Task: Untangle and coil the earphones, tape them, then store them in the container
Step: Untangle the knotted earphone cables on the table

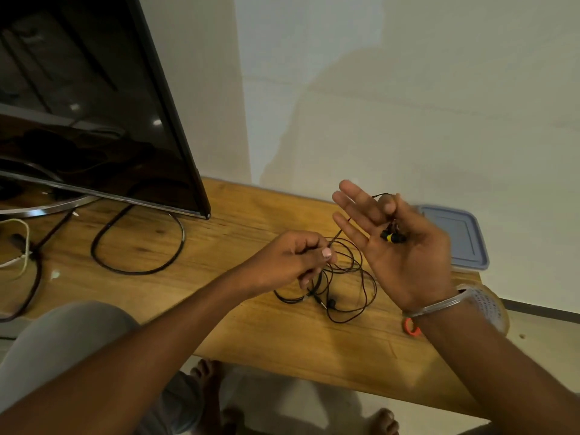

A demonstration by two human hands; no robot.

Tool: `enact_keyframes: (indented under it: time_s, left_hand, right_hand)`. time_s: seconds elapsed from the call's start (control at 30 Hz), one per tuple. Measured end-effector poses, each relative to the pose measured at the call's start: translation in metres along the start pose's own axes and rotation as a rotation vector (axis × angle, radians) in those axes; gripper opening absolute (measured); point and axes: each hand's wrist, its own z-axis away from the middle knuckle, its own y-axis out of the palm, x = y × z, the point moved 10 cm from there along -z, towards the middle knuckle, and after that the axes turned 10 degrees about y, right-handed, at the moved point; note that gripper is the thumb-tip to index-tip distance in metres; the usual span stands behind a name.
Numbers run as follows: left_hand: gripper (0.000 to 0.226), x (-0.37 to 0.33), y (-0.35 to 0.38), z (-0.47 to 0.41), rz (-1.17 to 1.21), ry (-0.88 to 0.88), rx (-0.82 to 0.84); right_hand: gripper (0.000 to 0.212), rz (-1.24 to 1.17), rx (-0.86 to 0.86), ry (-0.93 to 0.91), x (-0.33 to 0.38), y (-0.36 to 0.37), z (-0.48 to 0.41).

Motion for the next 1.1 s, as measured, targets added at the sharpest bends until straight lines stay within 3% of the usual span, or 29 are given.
enact_keyframes:
  time_s: [0.2, 0.3, 0.5, 0.8, 0.93, 1.1]
  left_hand:
    - [0.017, 0.009, 0.002, 0.003, -0.142, -0.05, -0.037]
    - [0.023, 0.002, 0.002, 0.004, -0.143, -0.016, -0.076]
    - [0.017, 0.003, -0.011, 0.006, -0.258, -0.032, -0.177]
    - [0.011, -0.023, -0.018, 0.005, -0.561, 0.184, -0.236]
    - [0.009, -0.028, -0.025, 0.006, -0.585, 0.175, -0.297]
    - [0.008, -0.031, -0.03, 0.01, -0.543, 0.186, -0.366]
  right_hand:
    - [0.025, 0.969, -0.227, -0.367, 0.008, 0.005, 0.009]
    - [0.015, 1.235, -0.233, -0.438, -0.005, 0.011, 0.012]
    - [0.015, 1.493, -0.289, -0.483, -0.016, 0.003, 0.009]
    - [0.017, 1.855, -0.337, -0.462, -0.03, 0.005, 0.003]
    - [0.038, 1.901, -0.286, -0.382, -0.041, 0.006, -0.003]
    - [0.033, 1.941, -0.251, -0.333, -0.046, 0.003, -0.004]
